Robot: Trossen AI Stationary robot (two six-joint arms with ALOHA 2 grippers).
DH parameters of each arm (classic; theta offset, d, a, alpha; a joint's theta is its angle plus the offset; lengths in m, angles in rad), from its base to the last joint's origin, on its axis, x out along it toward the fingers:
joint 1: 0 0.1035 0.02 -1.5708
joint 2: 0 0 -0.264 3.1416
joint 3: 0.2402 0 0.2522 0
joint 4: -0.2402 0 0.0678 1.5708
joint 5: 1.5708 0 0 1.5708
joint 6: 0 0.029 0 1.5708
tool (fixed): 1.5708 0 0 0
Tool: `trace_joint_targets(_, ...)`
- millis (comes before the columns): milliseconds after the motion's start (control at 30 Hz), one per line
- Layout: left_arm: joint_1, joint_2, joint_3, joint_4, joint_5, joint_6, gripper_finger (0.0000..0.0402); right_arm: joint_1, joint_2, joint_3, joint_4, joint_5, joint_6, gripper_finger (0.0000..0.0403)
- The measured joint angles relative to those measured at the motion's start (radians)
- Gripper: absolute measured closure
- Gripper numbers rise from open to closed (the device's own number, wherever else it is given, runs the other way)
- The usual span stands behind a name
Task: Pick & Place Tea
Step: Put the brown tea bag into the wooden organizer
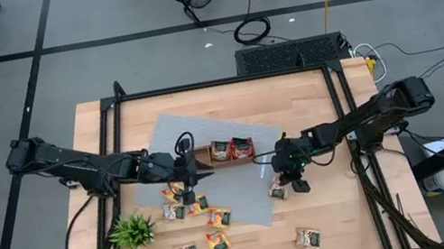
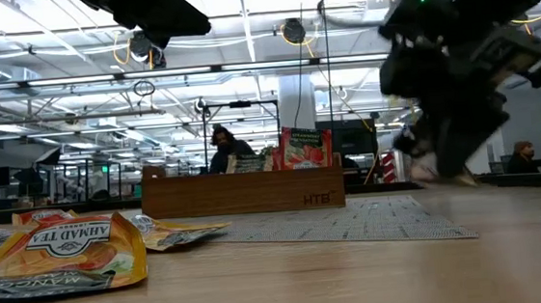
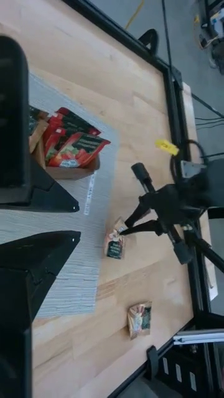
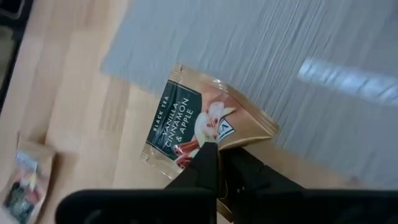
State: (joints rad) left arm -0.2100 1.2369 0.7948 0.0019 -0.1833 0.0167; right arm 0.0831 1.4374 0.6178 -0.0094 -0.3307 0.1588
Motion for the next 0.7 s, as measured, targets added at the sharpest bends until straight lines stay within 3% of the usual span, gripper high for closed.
trace_joint_targets(100,0.001,0.0,0.0,0.044,0.0,0.003,0.0337,0.032,-0.097,0.0,0.033,0.148,-0.049,0.04)
trace_joint_targets(200,0.002,0.0,0.0,0.103,-0.004,0.004,0.0337,0.073,-0.175,0.0,0.104,0.39,-0.142,0.0401)
trace_joint_targets(333,0.004,0.0,0.001,0.13,-0.068,0.004,0.0337,0.11,-0.193,-0.051,0.437,0.721,-0.311,0.0401)
trace_joint_targets(500,0.04,0.001,0.001,0.165,-0.13,-0.024,0.0337,0.07,-0.117,-0.144,0.925,0.776,-0.466,0.0402)
trace_joint_targets(633,0.069,0.049,0.002,0.255,-0.119,-0.042,0.0337,0.013,-0.032,-0.161,1.078,0.776,-0.485,0.0402)
trace_joint_targets(700,0.087,0.089,0.002,0.316,-0.053,-0.007,0.0337,-0.01,0.011,-0.156,1.122,0.777,-0.486,0.0402)
